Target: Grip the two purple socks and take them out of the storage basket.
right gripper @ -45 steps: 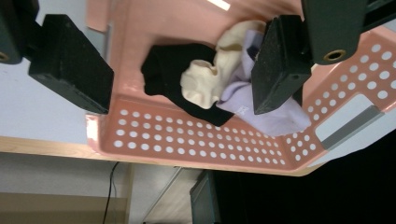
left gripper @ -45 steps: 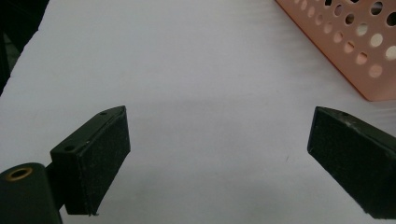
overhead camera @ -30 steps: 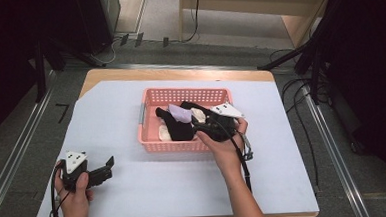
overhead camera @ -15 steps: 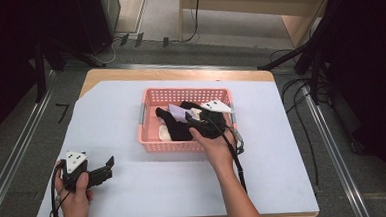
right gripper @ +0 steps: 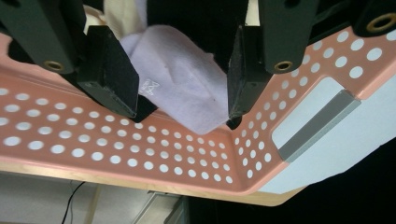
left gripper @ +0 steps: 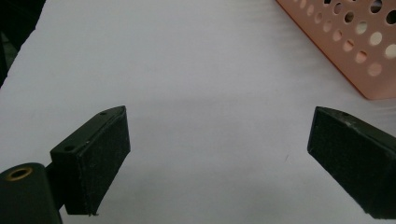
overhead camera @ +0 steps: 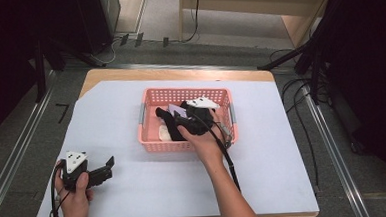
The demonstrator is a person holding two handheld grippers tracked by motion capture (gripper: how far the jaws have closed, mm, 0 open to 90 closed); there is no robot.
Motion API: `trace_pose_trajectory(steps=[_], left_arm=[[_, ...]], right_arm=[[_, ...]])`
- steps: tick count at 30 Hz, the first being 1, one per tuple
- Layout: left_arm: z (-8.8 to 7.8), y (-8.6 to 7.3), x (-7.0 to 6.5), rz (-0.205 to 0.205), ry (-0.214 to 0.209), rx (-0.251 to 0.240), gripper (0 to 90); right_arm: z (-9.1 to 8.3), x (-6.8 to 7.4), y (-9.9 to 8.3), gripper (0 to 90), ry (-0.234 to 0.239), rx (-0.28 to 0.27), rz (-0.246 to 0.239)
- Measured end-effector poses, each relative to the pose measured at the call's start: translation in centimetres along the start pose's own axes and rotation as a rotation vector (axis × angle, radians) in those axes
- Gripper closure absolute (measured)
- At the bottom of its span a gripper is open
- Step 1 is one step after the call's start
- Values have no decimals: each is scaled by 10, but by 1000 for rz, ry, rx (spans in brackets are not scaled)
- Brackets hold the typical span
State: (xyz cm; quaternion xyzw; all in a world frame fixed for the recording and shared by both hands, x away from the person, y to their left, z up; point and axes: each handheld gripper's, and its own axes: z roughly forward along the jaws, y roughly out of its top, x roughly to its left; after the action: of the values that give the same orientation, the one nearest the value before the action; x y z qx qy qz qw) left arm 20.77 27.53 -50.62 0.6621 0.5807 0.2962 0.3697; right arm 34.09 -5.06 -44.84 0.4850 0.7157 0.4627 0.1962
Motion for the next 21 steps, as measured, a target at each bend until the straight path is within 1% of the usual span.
trace_pose_trajectory(steps=[4,5,7,9,14,16,18,19,20,21], left_arm=[[0,0,0,4,1,-1,64],[0,0,0,1,0,-1,64],[0,0,0,-1,0,-2,64],[0,0,0,1,1,1,64],[1,0,0,1,2,3,64],[0,0,0,2,2,4,64],[0,0,0,2,2,3,64],[1,0,0,1,2,1,64],[1,0,0,0,1,2,64],[1,0,0,0,1,2,64]], right_arm=[[9,2,0,446,-7,8,-9],[12,2,0,443,-10,16,-7],[15,3,1,442,-31,44,-15],[17,4,2,434,-25,62,-7],[23,4,2,422,-31,137,10],[27,4,2,422,-41,188,15],[30,5,2,429,-62,237,13],[31,6,2,441,-68,249,11],[32,6,2,459,-75,255,4],[32,6,2,459,-75,255,4]])
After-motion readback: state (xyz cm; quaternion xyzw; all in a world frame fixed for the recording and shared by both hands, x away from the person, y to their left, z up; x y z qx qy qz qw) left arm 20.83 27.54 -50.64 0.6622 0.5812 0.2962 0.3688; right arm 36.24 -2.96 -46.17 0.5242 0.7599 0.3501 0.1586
